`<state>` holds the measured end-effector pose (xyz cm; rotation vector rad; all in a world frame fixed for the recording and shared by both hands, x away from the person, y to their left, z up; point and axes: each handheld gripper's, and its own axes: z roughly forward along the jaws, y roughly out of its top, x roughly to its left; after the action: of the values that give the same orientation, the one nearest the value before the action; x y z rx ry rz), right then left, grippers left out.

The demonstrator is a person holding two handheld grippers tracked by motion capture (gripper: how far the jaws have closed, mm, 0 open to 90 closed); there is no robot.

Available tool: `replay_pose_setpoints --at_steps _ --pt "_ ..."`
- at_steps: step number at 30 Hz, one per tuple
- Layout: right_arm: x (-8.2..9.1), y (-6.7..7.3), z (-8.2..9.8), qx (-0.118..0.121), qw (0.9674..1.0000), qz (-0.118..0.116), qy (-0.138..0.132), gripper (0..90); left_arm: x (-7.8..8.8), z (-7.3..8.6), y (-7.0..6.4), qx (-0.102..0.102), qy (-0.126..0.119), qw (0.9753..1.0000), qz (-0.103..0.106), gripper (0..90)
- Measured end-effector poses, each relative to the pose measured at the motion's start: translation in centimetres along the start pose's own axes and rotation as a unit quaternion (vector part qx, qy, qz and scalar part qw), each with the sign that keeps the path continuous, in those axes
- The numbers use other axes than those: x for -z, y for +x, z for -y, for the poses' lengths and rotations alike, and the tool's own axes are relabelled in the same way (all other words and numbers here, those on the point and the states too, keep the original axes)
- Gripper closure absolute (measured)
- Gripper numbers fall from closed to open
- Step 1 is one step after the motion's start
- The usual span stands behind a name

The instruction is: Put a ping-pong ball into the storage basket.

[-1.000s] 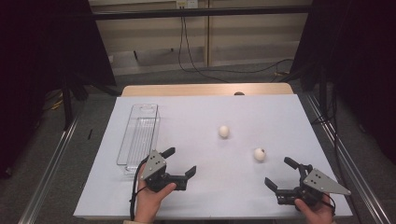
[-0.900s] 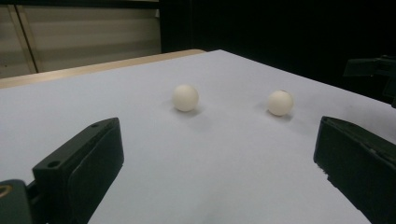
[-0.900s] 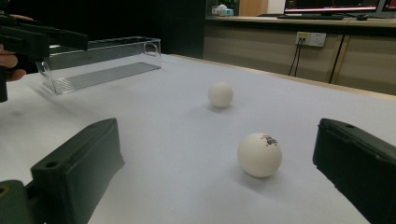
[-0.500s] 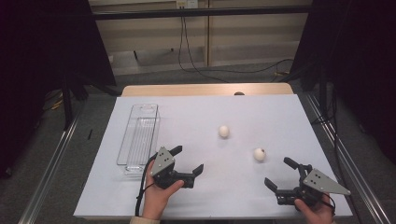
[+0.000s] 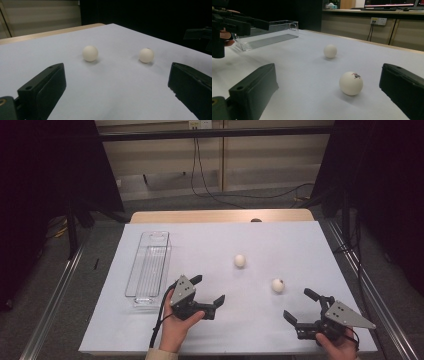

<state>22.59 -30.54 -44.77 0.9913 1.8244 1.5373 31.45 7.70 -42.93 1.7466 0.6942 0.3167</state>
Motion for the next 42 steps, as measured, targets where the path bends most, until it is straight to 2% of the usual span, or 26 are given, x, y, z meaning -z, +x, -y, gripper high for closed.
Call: replay_pose_setpoints --at_steps 42 --pt "-0.1 0.0 0.0 -0.001 1.0000 -0.003 0.000 1.0 -3.5 -0.2 -1.4 -0.007 0.021 0.9996 0.019 1.7"
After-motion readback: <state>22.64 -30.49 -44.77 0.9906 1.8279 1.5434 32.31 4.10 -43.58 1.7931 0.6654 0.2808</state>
